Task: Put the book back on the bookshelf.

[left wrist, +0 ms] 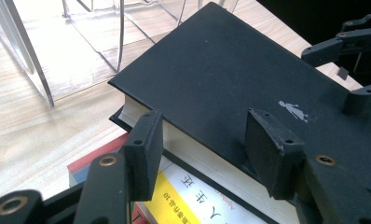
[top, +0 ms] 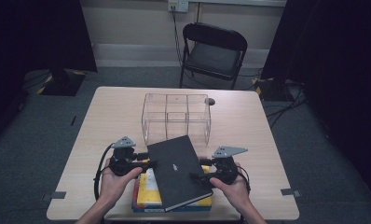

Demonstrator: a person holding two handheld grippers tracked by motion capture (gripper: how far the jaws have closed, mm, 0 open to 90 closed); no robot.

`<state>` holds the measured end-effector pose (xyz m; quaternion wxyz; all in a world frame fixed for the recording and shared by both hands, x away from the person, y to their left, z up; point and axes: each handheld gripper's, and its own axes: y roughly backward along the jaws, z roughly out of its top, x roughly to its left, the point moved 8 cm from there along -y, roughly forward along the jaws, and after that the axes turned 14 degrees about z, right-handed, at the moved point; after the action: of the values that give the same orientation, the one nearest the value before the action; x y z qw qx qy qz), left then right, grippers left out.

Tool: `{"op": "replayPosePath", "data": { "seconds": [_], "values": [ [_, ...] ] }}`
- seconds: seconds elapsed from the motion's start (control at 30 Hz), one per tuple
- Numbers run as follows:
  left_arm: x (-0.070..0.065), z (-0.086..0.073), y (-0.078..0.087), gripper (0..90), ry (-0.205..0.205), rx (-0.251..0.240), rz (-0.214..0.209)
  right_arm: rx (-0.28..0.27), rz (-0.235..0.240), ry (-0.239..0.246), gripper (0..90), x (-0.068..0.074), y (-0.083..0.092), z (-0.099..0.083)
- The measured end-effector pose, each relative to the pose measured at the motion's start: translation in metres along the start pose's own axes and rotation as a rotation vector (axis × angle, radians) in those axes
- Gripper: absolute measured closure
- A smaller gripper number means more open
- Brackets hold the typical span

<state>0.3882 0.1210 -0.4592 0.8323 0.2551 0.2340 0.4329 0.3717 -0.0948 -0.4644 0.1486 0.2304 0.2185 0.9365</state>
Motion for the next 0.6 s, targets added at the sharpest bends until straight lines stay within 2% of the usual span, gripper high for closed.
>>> {"op": "replayPosePath", "data": {
  "seconds": [0.4,0.53,0.6],
  "values": [
    [0.002,0.015,-0.015,47.4,0.024,0.017,0.031,0.013,0.014,0.011,31.2,0.009,0.002,-0.005],
    [0.002,0.019,-0.019,47.0,0.016,0.036,0.041,0.014,0.001,0.035,31.2,0.013,0.002,-0.006],
    [0.004,0.021,-0.02,46.9,0.036,0.037,0.025,0.021,-0.014,0.062,31.7,0.018,0.001,-0.006]
  ]
}}
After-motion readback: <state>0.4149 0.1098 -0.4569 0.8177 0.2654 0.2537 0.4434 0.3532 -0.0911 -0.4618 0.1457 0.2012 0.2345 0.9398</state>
